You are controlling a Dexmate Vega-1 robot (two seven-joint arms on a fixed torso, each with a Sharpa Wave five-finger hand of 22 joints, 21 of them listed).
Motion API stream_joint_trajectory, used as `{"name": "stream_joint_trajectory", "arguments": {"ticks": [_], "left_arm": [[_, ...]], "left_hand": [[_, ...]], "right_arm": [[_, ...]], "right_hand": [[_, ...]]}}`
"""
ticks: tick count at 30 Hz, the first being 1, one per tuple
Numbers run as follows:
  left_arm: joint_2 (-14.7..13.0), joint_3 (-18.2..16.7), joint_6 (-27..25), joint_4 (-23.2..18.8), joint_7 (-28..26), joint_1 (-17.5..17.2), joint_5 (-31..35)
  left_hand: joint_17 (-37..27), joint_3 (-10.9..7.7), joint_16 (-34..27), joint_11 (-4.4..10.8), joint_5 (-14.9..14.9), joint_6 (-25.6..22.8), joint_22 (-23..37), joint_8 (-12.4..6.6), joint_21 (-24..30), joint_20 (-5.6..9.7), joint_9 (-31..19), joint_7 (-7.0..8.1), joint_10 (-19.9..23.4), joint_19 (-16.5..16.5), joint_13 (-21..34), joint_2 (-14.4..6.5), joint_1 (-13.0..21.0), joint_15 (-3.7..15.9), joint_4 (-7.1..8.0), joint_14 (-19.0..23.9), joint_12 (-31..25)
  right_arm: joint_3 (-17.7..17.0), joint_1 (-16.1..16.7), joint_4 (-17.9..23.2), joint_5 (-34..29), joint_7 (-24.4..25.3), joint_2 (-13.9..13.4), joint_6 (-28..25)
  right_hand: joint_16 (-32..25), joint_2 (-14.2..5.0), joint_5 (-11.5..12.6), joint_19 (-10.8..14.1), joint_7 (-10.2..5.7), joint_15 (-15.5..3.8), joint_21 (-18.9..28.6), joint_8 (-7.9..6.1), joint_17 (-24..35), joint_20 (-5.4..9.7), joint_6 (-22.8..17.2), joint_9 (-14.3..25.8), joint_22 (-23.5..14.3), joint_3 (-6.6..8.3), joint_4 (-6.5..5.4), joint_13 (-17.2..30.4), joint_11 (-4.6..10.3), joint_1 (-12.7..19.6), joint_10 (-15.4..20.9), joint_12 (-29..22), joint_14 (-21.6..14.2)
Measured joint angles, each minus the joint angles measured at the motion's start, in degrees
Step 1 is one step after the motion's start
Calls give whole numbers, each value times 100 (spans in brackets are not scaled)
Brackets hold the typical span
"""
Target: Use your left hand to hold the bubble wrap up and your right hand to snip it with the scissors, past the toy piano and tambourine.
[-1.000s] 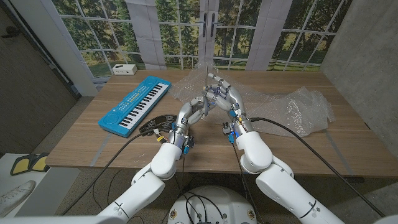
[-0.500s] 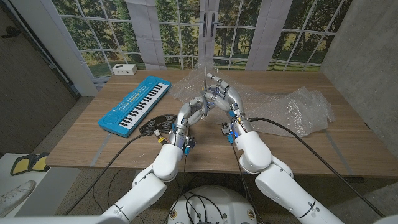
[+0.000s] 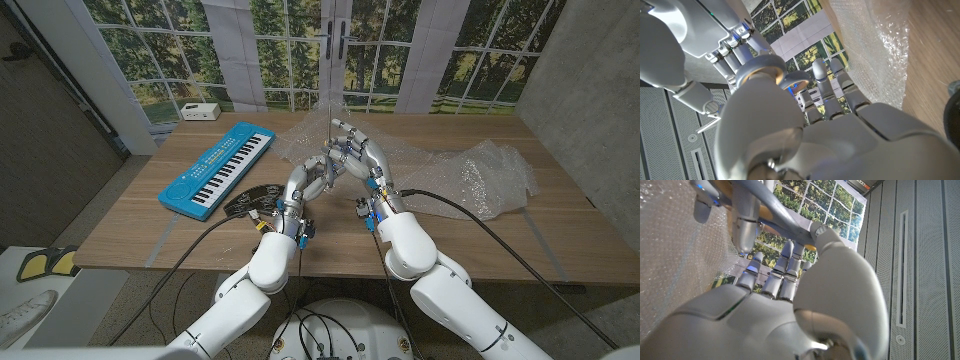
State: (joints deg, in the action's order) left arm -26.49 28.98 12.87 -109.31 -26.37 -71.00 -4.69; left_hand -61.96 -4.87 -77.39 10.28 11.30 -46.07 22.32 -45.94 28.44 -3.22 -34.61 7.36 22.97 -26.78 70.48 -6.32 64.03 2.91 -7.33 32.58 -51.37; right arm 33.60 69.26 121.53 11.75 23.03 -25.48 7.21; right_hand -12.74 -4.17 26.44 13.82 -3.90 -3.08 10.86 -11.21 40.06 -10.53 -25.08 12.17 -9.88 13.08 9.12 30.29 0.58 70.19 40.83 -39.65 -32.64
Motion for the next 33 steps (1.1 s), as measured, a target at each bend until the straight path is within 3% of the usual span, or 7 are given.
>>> {"name": "stream_joint_trajectory", "arguments": {"ticks": [3,7,11,20,33], "left_arm": [[13,0,40,9,-1,-4,-24],[32,1,130,55,-1,-6,-55],[40,0,205,97,4,-6,-78],[35,-1,338,185,166,34,-214],[-5,-8,395,271,559,114,-735]], "left_hand": [[77,-18,-256,0,-1,-31,465,124,555,166,0,-31,0,-340,0,-61,62,37,-18,342,0],[394,-25,-271,0,-2,-31,1142,141,1352,442,3,-31,0,-768,1,-67,132,67,-25,491,0],[545,-25,-300,-41,-3,-8,1878,149,2107,623,3,-8,41,-900,17,-80,193,78,-25,602,0],[417,-24,-467,-132,-30,2,2535,174,2940,673,3,24,132,-1077,37,-80,193,124,-26,915,0],[212,-82,-416,-206,-74,-19,2517,162,3229,693,3,43,204,-1055,33,-80,193,149,-16,1022,0]], "right_arm": [[-1,0,0,0,0,0,0],[-3,0,0,0,-1,0,-15],[-6,-8,-3,3,-1,0,-28],[-21,-55,-34,100,-25,0,-96],[-45,-138,-90,377,-124,-16,-210]], "right_hand": [[0,0,0,0,0,0,0,0,-27,0,0,7,0,-3,3,0,1,0,-1,0,0],[0,1,-1,0,-21,0,0,0,-26,0,21,24,0,-4,3,0,1,0,-1,0,0],[0,1,-1,0,-21,0,0,0,-26,0,21,24,0,-4,3,0,1,-1,-1,0,0],[0,2,-10,32,-34,0,0,22,-15,-33,35,23,0,-12,11,1,30,-1,-29,-1,0],[0,-85,-29,70,-20,32,0,44,-44,-72,167,23,0,5,-5,9,149,-36,-146,-90,32]]}}
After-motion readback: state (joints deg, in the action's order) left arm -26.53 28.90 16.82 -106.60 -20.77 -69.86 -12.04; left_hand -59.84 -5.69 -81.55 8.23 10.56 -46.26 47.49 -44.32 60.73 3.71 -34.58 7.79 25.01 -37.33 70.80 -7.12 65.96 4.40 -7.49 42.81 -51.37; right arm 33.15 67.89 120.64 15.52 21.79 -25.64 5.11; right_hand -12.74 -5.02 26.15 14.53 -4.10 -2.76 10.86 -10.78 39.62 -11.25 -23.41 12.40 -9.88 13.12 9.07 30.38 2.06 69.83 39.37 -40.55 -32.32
